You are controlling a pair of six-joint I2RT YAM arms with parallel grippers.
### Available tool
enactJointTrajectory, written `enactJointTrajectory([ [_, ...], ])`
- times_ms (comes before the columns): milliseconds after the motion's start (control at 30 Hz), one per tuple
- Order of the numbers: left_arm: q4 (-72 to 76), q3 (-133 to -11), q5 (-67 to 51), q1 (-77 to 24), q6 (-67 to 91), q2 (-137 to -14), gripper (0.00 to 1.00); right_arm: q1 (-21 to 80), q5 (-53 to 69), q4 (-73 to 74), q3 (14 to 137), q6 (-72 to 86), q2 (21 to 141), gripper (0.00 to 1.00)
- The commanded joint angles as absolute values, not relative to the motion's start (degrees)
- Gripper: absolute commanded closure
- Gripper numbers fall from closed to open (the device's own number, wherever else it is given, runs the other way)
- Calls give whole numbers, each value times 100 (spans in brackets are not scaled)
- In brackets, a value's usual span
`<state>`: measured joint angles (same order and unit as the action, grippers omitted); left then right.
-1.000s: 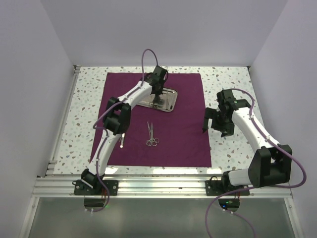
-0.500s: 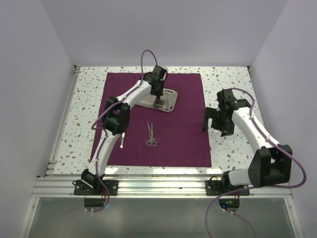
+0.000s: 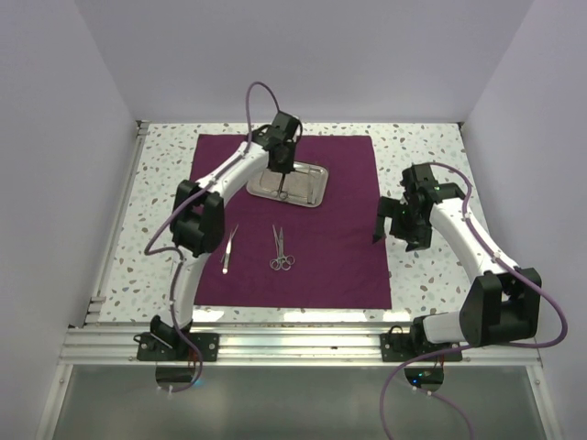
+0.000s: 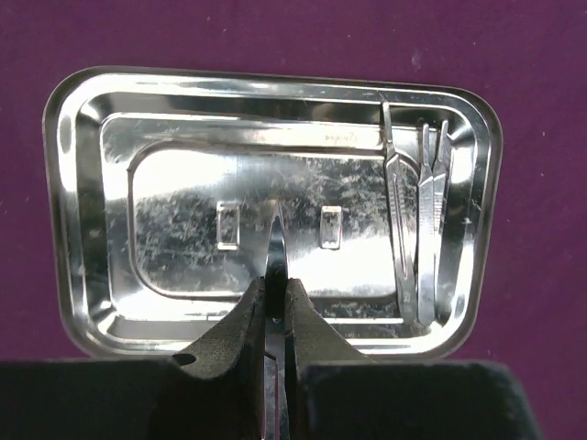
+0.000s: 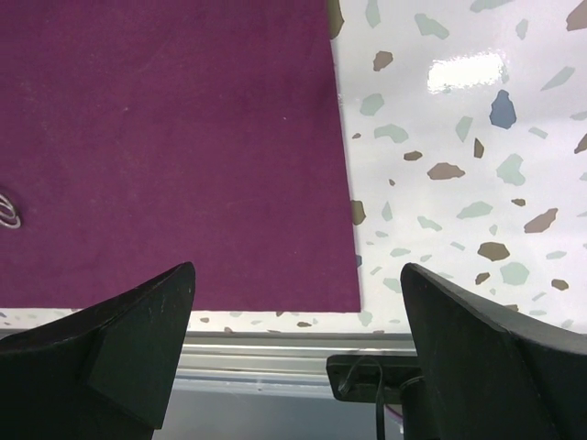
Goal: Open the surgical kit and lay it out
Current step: Pick up the medical item from the container, then place the medical item in the surgical kit.
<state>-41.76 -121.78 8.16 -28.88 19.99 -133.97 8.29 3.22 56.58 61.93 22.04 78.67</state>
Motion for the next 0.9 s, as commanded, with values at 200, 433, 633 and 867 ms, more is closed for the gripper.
enactJointTrajectory([
  [200,-3815,-9556,1002,-3058,2934,-11253,100,826,589,5511,6240,2197,7708,2],
  [433,-3683,-8079,993,-3709,3717,-10468,100,853,606,5528,6135,2188,7699,2],
  [633,-3744,-7998,923,-3814,3849,-10573,61,861,615,5519,6091,2188,7734,2],
  [867,-3981,-8699,1177,-3762,3491,-10801,30,861,536,5563,6161,2180,7734,2],
])
